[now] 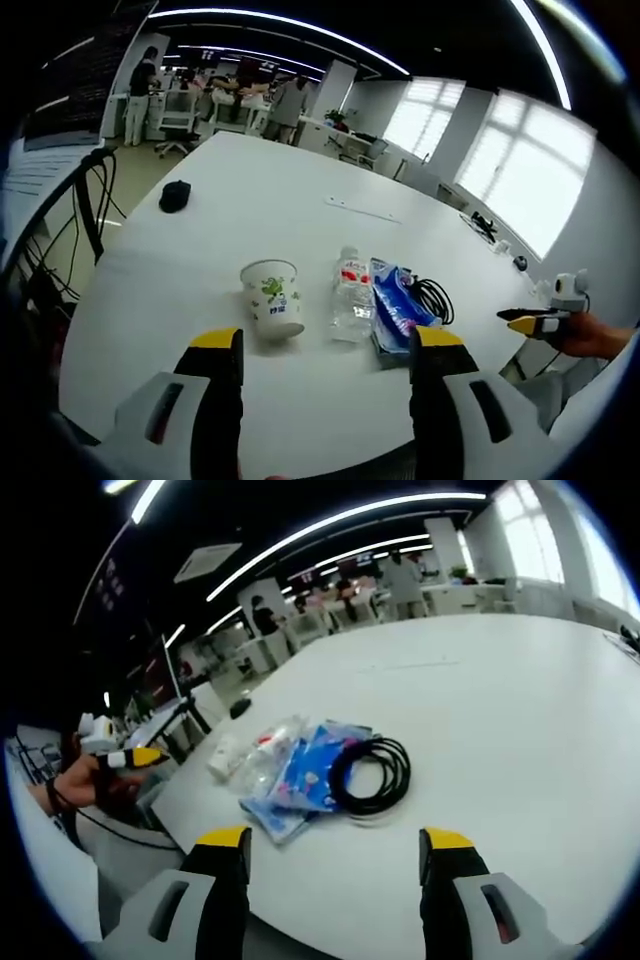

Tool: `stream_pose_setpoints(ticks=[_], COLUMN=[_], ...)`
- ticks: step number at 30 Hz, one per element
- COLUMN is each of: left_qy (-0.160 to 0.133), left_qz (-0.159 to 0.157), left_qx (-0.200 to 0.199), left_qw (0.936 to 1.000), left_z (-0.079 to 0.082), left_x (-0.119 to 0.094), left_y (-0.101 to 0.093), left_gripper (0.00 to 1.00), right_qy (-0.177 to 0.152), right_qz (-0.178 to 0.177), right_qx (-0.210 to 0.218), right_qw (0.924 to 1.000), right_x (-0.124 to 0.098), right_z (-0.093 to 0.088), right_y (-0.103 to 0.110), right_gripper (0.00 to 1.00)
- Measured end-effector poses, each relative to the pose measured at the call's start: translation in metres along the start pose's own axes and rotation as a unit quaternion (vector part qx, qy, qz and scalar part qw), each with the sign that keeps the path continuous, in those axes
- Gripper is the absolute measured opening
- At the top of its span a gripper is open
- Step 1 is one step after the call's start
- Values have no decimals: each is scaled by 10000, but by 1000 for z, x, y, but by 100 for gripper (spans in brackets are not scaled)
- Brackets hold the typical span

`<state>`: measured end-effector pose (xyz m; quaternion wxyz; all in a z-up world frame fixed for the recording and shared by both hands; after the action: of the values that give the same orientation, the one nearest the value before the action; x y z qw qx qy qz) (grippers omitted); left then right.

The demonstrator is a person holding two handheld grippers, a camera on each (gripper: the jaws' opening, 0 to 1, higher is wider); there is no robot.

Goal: Arrange the tabletop items into an orderly group along one side of the table until the central work area is clear of visible clutter.

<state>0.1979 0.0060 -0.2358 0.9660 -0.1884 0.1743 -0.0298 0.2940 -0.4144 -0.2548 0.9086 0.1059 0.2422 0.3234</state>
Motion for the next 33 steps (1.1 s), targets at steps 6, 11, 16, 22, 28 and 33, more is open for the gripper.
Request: stream_pose_setpoints(ticks=[6,11,16,22,28,33], left_qy=[-18,6,-15,7,110,132], left_qz=[102,159,229,324,458,648], left_qx=[-139,-250,-385,-472,-528,-740], left_qw=[9999,9996,9990,9984,9975,9951], left_z=[-4,-9,-10,-11,-14,-14], left_x=[-2,-3,-4,-4,6,11], left_y=[1,2,7,8,20,25], left_gripper=[64,64,62,61,58,57], right_qy=[48,70,79,89,50,49], right_qz=[-4,-7,-11,-20,-76,-150], right_qx=[-11,-22,-23,-36,4,44], right_qw=[10000,10000,10000,10000,10000,9999], right_x=[-1,-1,-2,-4,-9,-14], right_z=[0,0,0,-1,-1,-6], right_y=[-2,0,2,7,11,13], right_gripper=[69,69,69,68,68,68])
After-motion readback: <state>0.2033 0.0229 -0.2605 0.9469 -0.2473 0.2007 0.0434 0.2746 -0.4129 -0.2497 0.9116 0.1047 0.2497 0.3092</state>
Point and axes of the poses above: the point that each gripper's makers call its tool centre point, and the gripper's own axes: x roughly forward along the fingers, y roughly to its left, z roughly out of its top, the point moved 10 cm from there along -x, roughly backward along the fingers, and after that the axes turned 13 degrees about -y, right-handed, at the moved point
